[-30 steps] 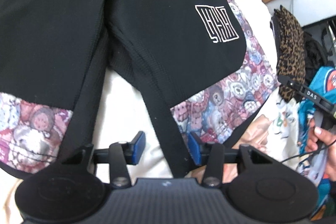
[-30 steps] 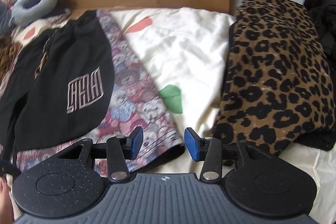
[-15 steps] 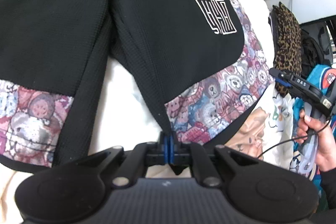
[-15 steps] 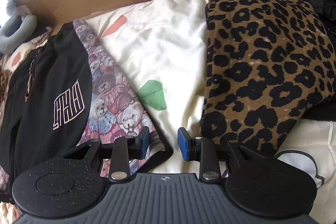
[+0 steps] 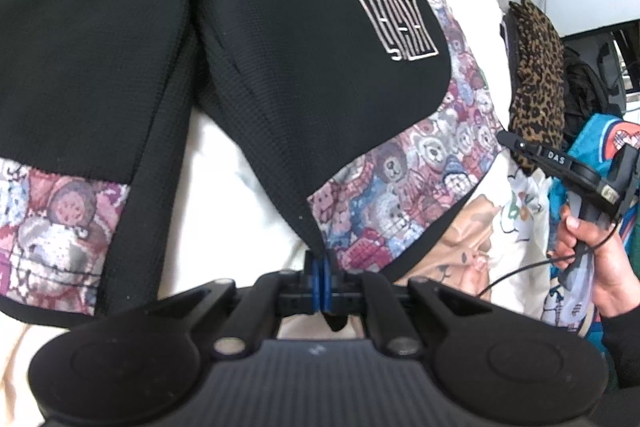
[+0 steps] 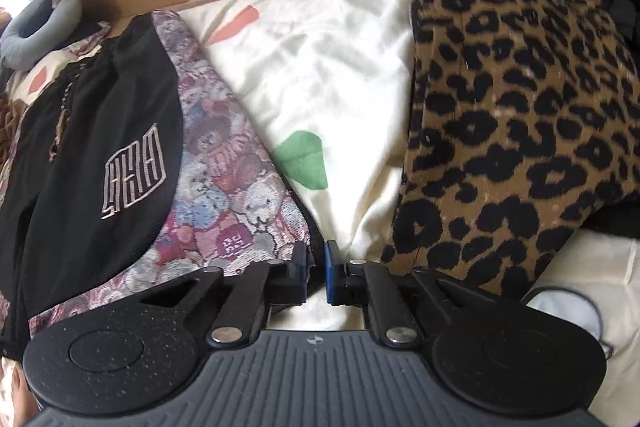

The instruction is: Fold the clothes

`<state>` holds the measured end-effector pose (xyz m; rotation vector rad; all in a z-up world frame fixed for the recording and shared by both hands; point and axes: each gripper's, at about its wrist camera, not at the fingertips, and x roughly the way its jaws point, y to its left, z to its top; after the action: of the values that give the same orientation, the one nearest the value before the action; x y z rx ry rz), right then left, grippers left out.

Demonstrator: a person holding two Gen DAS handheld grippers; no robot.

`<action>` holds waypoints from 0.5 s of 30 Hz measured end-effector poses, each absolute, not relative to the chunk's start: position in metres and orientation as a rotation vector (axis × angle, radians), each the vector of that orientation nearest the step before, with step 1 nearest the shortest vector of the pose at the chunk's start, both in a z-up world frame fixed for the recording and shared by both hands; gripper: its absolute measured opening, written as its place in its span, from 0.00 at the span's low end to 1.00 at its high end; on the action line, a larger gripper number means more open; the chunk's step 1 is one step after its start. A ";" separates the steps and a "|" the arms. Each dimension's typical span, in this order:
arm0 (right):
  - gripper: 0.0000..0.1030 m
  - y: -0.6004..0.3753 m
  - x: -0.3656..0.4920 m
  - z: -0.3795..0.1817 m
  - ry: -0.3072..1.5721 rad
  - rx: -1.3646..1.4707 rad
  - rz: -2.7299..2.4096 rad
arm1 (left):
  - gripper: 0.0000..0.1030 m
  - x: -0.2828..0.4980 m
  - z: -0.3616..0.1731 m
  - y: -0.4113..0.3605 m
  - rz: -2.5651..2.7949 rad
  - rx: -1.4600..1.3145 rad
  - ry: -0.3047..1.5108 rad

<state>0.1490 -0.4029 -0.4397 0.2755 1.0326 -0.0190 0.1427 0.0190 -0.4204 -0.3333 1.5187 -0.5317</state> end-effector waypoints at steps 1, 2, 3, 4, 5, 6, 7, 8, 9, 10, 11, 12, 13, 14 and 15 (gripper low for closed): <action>0.05 -0.403 0.149 -0.434 1.027 0.266 -0.014 | 0.02 0.143 -0.418 0.019 -0.541 -0.338 1.519; 0.05 -0.404 0.149 -0.429 1.020 0.260 -0.012 | 0.02 0.144 -0.415 0.018 -0.552 -0.343 1.518; 0.05 -0.406 0.148 -0.424 1.013 0.261 -0.013 | 0.02 0.144 -0.413 0.017 -0.566 -0.346 1.517; 0.05 -0.407 0.148 -0.420 1.006 0.262 -0.014 | 0.02 0.144 -0.410 0.016 -0.580 -0.348 1.516; 0.05 -0.408 0.149 -0.417 1.002 0.258 -0.018 | 0.02 0.144 -0.409 0.015 -0.591 -0.349 1.516; 0.05 -0.410 0.149 -0.415 0.998 0.255 -0.022 | 0.03 0.144 -0.410 0.014 -0.593 -0.348 1.520; 0.05 -0.411 0.150 -0.412 0.995 0.252 -0.026 | 0.03 0.144 -0.412 0.014 -0.589 -0.348 1.526; 0.05 -0.411 0.151 -0.414 0.999 0.249 -0.029 | 0.04 0.144 -0.415 0.013 -0.581 -0.352 1.536; 0.05 -0.412 0.152 -0.416 1.004 0.247 -0.032 | 0.05 0.144 -0.420 0.015 -0.568 -0.359 1.551; 0.05 -0.412 0.152 -0.418 1.009 0.245 -0.034 | 0.13 0.144 -0.423 0.016 -0.554 -0.360 1.559; 0.05 -0.412 0.153 -0.420 1.014 0.244 -0.036 | 0.17 0.144 -0.425 0.017 -0.541 -0.351 1.558; 0.05 -0.412 0.153 -0.422 1.017 0.243 -0.036 | 0.19 0.143 -0.427 0.017 -0.534 -0.351 1.554; 0.05 -0.413 0.153 -0.423 1.019 0.242 -0.037 | 0.19 0.142 -0.428 0.018 -0.533 -0.365 1.554; 0.05 -0.413 0.152 -0.424 1.020 0.242 -0.038 | 0.20 0.142 -0.430 0.019 -0.532 -0.384 1.554; 0.05 -0.413 0.152 -0.424 1.020 0.242 -0.039 | 0.26 0.142 -0.433 0.020 -0.529 -0.407 1.556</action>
<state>0.1522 -0.4127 -0.4241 0.2417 1.0203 -0.0386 0.1424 0.0204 -0.4329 -0.4075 1.5559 -0.5289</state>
